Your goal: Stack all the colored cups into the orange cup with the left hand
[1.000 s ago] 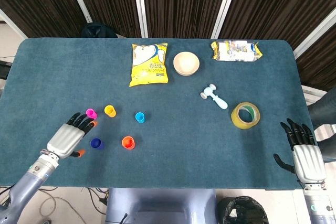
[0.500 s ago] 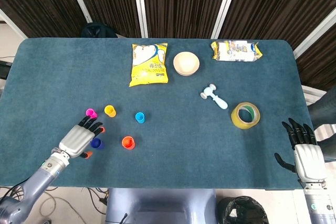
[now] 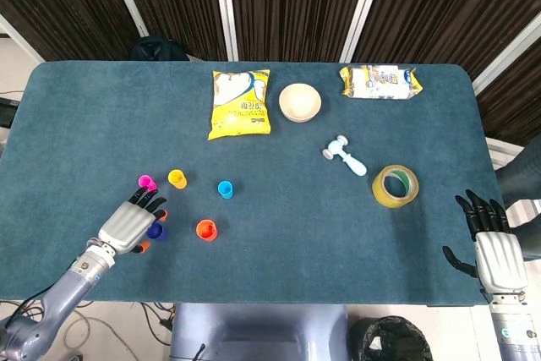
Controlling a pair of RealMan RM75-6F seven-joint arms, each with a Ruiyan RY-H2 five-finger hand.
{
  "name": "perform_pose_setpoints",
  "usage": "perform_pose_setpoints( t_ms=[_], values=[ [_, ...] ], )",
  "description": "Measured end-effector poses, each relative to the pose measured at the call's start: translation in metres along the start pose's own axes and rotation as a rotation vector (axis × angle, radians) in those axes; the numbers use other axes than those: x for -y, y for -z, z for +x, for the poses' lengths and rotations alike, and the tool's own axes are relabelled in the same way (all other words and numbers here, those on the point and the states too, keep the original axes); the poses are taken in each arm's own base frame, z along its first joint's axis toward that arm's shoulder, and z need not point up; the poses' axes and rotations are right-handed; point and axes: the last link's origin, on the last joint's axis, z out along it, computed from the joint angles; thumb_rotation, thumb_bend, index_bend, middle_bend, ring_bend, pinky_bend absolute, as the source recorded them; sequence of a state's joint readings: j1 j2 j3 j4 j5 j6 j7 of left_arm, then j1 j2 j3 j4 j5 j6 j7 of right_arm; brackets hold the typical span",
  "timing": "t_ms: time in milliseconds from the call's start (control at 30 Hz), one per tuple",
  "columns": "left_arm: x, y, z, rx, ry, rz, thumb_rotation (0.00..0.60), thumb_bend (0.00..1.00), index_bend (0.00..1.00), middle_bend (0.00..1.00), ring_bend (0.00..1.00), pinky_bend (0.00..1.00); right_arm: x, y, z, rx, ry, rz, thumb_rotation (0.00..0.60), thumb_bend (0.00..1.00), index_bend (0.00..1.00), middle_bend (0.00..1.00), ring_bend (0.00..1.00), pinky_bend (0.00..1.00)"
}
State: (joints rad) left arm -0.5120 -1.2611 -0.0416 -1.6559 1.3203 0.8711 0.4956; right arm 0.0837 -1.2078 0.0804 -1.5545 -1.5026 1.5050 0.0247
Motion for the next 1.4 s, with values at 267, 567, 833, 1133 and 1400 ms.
perform_pose_setpoints(
  t_ms=[267, 567, 833, 1133, 1400],
  values=[
    [0.000, 0.000, -0.001, -0.003, -0.014, 0.005, 0.600, 0.24, 0.39, 0.15, 0.00, 0.00, 0.000, 0.000, -0.001, 0.003, 0.001, -0.004, 0.600, 0.32, 0.09, 0.04, 0.10, 0.00],
    [-0.001, -0.002, 0.000, -0.010, -0.028, 0.002, 0.600, 0.26, 0.40, 0.15, 0.00, 0.00, 0.001, 0.000, -0.002, 0.005, -0.001, -0.006, 0.600, 0.32, 0.09, 0.04, 0.10, 0.00],
    [-0.004, 0.000, 0.000, -0.010, -0.036, -0.006, 0.600, 0.30, 0.44, 0.16, 0.00, 0.00, 0.001, 0.000, -0.002, 0.005, -0.004, -0.005, 0.600, 0.32, 0.09, 0.04, 0.10, 0.00],
    [-0.003, 0.002, 0.008, -0.039, -0.024, 0.000, 0.600, 0.31, 0.45, 0.17, 0.00, 0.00, 0.001, 0.000, -0.001, 0.000, -0.006, -0.007, 0.600, 0.32, 0.09, 0.04, 0.10, 0.00],
    [-0.007, 0.001, 0.040, -0.171, -0.012, -0.002, 0.600, 0.31, 0.45, 0.18, 0.00, 0.00, 0.001, 0.000, -0.001, 0.001, -0.008, -0.008, 0.600, 0.32, 0.09, 0.04, 0.10, 0.00]
  ],
)
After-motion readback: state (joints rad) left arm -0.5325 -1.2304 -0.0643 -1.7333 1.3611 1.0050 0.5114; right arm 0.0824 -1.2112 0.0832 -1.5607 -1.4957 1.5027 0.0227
